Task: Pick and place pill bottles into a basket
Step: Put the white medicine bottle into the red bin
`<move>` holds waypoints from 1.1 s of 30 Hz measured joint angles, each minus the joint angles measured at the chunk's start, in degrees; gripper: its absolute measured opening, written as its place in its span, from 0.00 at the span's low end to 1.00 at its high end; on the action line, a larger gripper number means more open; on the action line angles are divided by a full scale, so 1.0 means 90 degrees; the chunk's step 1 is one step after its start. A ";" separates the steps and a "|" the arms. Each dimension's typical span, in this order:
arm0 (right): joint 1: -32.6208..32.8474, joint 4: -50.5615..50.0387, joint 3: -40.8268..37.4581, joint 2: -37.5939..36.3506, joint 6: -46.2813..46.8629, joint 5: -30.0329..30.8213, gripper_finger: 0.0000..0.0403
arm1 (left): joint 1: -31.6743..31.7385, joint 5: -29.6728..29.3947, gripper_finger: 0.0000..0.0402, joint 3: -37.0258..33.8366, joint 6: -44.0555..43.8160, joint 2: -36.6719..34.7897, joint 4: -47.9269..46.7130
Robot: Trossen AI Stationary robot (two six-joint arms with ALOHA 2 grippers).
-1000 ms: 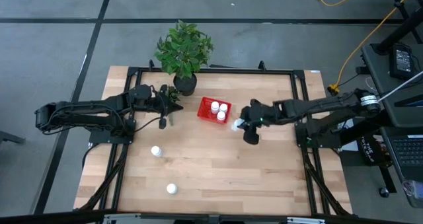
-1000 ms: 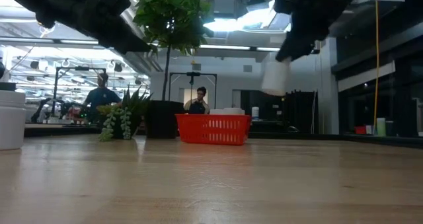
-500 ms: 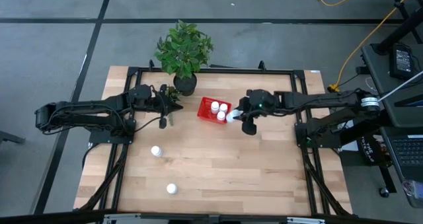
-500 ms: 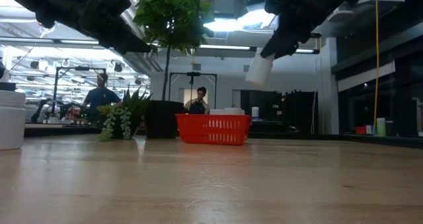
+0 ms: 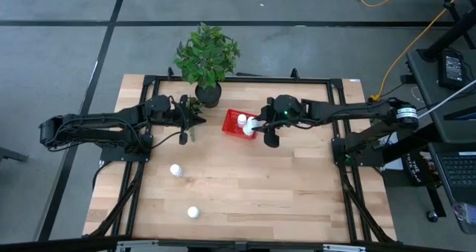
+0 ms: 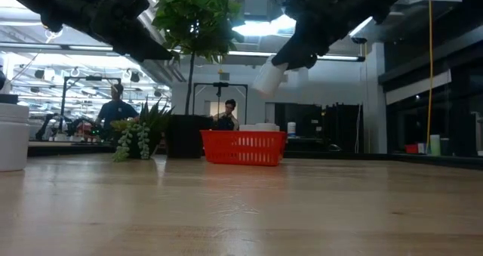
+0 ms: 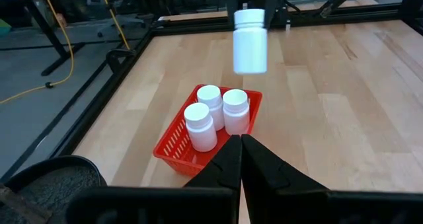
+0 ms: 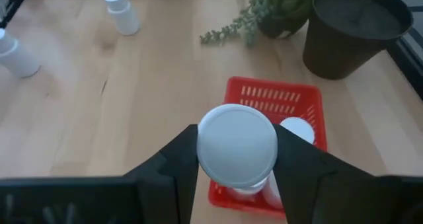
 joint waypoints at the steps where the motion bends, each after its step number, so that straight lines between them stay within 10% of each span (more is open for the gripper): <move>1: -0.0044 -0.0005 0.0083 0.0074 -0.0012 -0.0012 0.38 | 0.0000 -0.0001 0.00 0.0000 -0.0001 0.0000 0.0000; 20: -0.0447 -0.2042 0.2656 0.2010 -0.0845 -0.0097 0.38 | -0.0001 0.0001 0.00 0.0002 0.0000 -0.0001 -0.0001; 33: -0.0380 -0.2081 0.2784 0.2534 -0.1143 -0.0053 0.38 | -0.0001 -0.0001 0.00 0.0001 0.0000 -0.0001 -0.0002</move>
